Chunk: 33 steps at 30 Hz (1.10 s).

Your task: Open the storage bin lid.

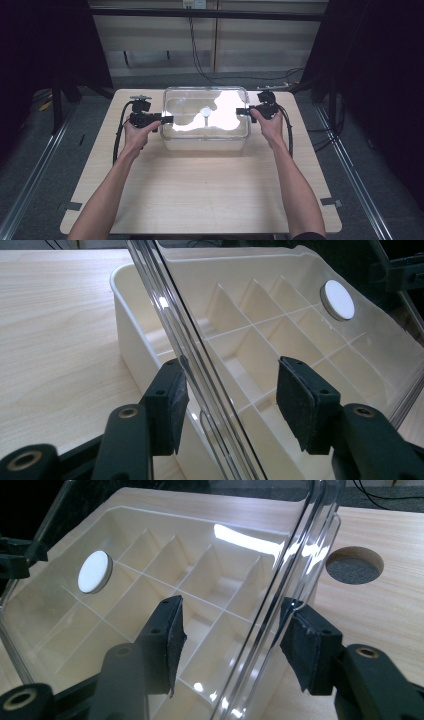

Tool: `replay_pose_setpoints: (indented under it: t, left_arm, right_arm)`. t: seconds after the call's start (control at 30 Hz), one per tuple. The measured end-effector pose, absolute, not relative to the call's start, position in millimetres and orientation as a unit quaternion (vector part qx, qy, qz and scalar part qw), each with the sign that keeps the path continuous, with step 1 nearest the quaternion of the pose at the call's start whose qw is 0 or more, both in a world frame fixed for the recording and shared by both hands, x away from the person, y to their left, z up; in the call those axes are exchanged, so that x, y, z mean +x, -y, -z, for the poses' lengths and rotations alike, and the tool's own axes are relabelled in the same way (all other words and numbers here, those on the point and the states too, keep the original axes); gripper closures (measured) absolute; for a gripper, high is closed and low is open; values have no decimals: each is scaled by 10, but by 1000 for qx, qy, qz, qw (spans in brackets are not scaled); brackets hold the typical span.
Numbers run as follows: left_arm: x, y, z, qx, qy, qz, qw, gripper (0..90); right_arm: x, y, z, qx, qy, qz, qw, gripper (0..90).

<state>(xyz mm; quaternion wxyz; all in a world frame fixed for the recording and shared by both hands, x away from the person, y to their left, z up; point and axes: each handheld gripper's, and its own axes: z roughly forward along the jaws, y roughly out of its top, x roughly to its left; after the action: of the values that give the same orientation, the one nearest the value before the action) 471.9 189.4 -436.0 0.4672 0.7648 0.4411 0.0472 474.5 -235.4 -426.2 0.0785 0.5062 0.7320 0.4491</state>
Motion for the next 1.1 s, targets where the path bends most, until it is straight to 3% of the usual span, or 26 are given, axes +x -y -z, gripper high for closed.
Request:
replay_pose_setpoints:
  t: [0.33,1.1]
  left_arm:
    - [4681,-1914,4248,767,-428,-54,474,528]
    - [4597,-1916,4077,775,-409,-64,478,578]
  right_arm:
    - [4693,2369,4173,503,-722,-469,76,481]
    - [4547,2414,3996,503,-704,-496,73,561]
